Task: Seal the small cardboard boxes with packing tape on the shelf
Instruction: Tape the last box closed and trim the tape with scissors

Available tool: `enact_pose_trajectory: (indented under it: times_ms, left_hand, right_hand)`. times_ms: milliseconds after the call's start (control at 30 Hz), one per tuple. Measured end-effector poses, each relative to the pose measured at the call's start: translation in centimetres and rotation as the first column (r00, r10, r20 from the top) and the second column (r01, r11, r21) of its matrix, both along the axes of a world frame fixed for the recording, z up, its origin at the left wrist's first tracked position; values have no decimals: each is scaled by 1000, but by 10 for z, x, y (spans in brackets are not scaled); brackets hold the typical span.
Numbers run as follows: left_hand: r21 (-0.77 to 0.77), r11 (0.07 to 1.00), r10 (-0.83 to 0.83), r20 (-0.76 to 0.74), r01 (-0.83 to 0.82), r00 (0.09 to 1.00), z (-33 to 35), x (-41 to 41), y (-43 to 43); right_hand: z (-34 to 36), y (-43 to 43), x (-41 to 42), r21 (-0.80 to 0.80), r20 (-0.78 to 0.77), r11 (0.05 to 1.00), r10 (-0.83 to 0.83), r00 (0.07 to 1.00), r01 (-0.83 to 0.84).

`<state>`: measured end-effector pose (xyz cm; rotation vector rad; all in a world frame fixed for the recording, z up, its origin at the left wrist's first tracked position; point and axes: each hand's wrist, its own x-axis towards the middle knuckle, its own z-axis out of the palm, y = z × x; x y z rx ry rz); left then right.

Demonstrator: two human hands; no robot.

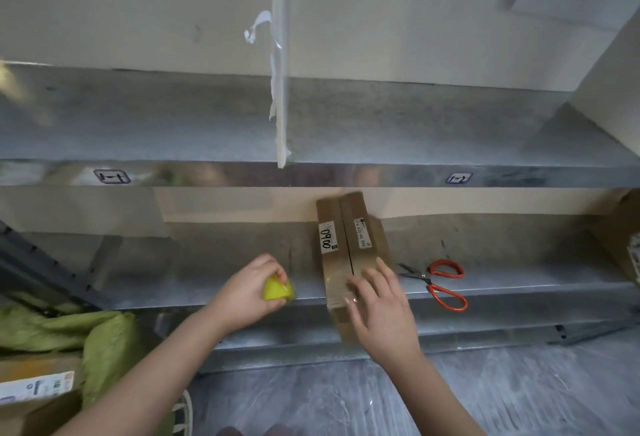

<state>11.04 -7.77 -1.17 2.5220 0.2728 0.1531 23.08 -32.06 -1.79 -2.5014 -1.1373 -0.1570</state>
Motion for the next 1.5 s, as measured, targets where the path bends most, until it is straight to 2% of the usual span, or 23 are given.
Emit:
enact_pose_trajectory:
  times_ms: [67,200,300,433,567,633,700,733,833,900,1033,1133,1200,1333,1500]
  left_hand:
    - [-12,1000,6,38,-6,999,5,-2,-7]
    - [-25,999,39,86,-37,996,17,-10,-14]
    - [18,999,25,101,-27,995,23,-17,-17]
    - [144,989,-42,3,42,999,22,-25,-15]
    - [-30,997,-73,-36,72,997,18,-37,-10]
    - [-124,992,-30,-31,26,999,16,-43,-3]
    - [-140,988,59,-45,-65,997,14,-47,4]
    - [-111,989,93,-55,-98,994,12,-49,7]
    - [100,984,156,-53,-150,986,3,-49,14]
    - [220,959,193,-39,-180,980,-2,-44,21]
    - [288,920,285,-32,-264,958,-7,-29,35]
    - [406,899,209,-61,-167,976,-12,-17,35]
    - [461,878,177,-66,-128,982,-21,-12,35]
    - [411,904,205,-172,-119,964,-47,-8,38]
    - [291,950,187,-250,-111,950,-79,-17,57]
  right_hand:
    - [15,23,-8,68,-32,995,76,997,-73]
    - [24,63,-29,106,-326,982,183,927,-157]
    - [21,80,-44,219,-500,974,154,852,-48]
    - [9,90,-49,296,-592,946,75,802,130]
    - [1,96,-49,333,-662,926,93,744,180]
    - [-2,99,-47,348,-700,916,113,705,200]
    - [-4,102,-45,352,-738,909,124,664,222]
    - [-4,103,-44,346,-725,919,135,675,188]
    - [-2,110,-45,205,-561,977,169,811,-62]
    - [1,117,-51,165,-533,976,211,819,-144]
    - [-5,124,-62,227,-598,972,182,781,-53]
    - [-14,128,-49,207,-679,974,72,731,97]
    - [-21,134,-37,119,-726,983,-10,688,140]
    - [-41,149,-27,-53,-800,980,-156,579,191]
    - [-58,156,-18,-127,-847,966,-223,483,224]
